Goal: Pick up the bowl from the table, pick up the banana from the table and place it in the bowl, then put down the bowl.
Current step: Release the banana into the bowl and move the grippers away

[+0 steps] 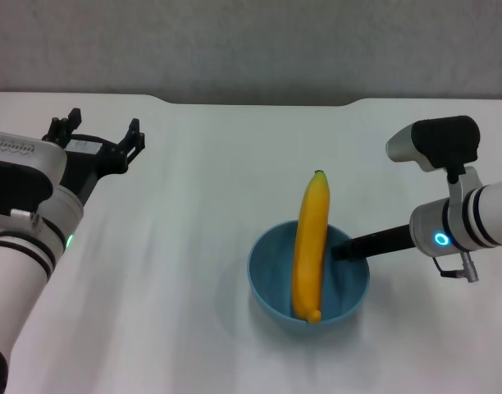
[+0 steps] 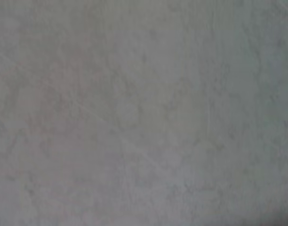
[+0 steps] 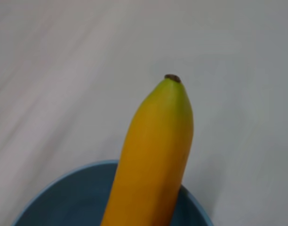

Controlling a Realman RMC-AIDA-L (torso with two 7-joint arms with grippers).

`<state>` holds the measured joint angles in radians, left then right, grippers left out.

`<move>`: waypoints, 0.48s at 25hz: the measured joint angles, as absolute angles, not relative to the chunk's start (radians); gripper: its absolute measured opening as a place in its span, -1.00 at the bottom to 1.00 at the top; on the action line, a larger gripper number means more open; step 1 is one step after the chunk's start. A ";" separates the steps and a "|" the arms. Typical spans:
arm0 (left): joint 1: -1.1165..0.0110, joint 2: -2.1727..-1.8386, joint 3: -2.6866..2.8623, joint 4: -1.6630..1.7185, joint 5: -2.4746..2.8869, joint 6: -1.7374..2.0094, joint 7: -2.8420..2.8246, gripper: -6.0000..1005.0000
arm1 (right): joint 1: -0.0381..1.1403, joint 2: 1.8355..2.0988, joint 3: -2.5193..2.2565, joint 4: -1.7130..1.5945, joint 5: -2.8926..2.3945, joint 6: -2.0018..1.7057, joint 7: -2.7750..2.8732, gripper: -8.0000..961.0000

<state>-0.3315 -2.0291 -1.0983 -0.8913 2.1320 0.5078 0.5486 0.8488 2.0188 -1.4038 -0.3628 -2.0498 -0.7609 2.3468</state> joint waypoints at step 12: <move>-0.328 -2.030 -1.102 -0.847 2.133 0.508 0.483 0.78 | 0.713 2.027 -1.461 -0.570 -1.984 -0.764 2.288 -0.09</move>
